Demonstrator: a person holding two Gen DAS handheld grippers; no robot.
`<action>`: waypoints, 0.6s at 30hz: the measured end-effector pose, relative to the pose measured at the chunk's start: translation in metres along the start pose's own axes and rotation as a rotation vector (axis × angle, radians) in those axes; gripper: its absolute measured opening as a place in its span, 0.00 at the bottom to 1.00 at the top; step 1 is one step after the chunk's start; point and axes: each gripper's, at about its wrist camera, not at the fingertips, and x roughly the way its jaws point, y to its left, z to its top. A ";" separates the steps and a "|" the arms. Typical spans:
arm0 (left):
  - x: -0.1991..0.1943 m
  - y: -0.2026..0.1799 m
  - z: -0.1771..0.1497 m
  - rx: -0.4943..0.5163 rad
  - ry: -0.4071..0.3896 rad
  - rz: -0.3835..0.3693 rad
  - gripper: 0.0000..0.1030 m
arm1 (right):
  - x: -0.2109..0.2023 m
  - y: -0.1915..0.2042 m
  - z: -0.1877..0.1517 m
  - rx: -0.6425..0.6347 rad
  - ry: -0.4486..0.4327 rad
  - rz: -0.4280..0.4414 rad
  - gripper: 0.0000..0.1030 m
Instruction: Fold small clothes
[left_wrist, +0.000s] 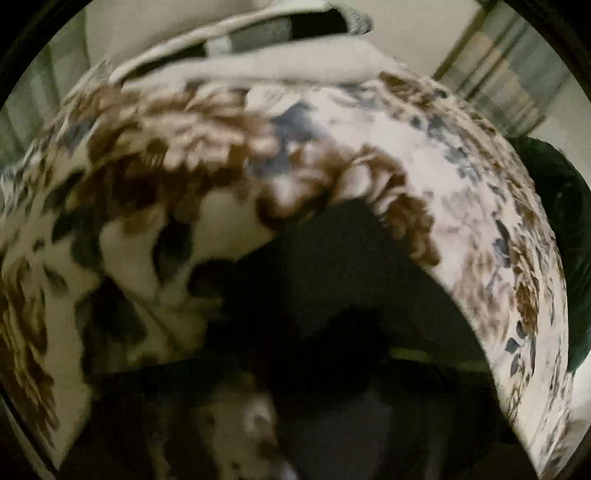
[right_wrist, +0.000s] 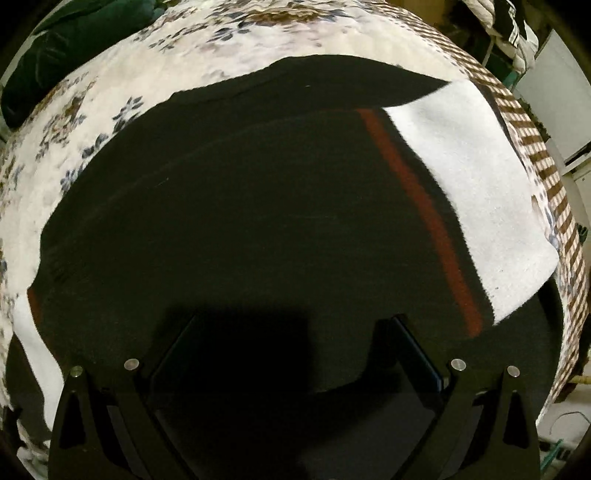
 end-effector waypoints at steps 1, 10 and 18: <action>-0.004 -0.003 0.002 0.024 -0.007 -0.017 0.15 | -0.001 0.004 0.000 -0.009 -0.003 -0.015 0.99; -0.114 -0.090 -0.020 0.381 -0.254 -0.097 0.10 | -0.023 0.017 -0.005 -0.123 -0.102 -0.076 0.99; -0.227 -0.186 -0.112 0.665 -0.302 -0.311 0.10 | -0.046 -0.016 -0.004 -0.117 -0.092 0.042 0.99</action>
